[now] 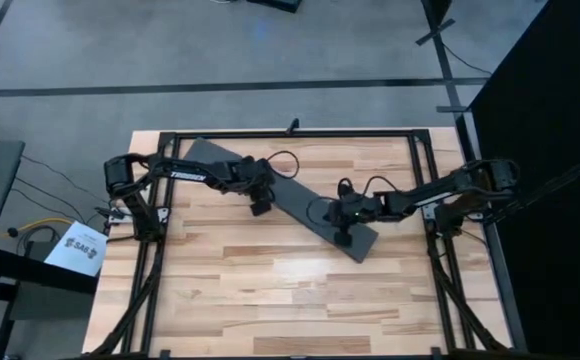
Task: Roll towel
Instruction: Roll the gray towel
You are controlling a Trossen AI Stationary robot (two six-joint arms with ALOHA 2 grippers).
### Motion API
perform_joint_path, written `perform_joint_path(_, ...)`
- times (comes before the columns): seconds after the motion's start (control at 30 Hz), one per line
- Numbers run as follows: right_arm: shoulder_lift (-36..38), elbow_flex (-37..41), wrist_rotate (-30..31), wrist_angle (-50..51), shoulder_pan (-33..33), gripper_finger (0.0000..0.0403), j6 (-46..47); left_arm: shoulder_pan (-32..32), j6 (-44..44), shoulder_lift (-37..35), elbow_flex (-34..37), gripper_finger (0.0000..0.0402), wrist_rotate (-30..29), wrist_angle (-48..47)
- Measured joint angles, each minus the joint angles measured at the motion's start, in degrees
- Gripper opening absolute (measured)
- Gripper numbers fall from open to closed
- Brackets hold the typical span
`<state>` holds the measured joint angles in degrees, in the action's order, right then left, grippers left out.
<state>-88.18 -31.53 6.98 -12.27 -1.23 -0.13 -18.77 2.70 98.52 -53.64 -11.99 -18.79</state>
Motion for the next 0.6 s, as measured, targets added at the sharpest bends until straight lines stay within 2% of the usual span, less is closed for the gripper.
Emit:
perform_joint_path(0.17, -3.0, -0.3, -2.9, 5.5, 0.9, 0.0, 0.2, -5.0, 0.9, -0.2, 4.2, 0.0082, 0.2, 2.8)
perform_joint_path(0.33, -1.3, -0.4, -3.1, 11.4, 1.5, 0.0, 0.9, -6.5, 3.1, -0.3, 7.6, 0.0081, 5.1, 5.9)
perform_joint_path(0.43, 2.6, 0.1, -4.5, 14.6, 1.5, 0.0, -1.6, -5.7, 3.3, -0.3, 8.1, 0.0081, 8.7, 7.5)
perform_joint_path(0.6, 13.2, 0.1, -5.3, 21.6, 0.2, 0.0, -6.1, -2.5, 3.5, -1.0, 8.2, 0.0082, 15.2, 10.6)
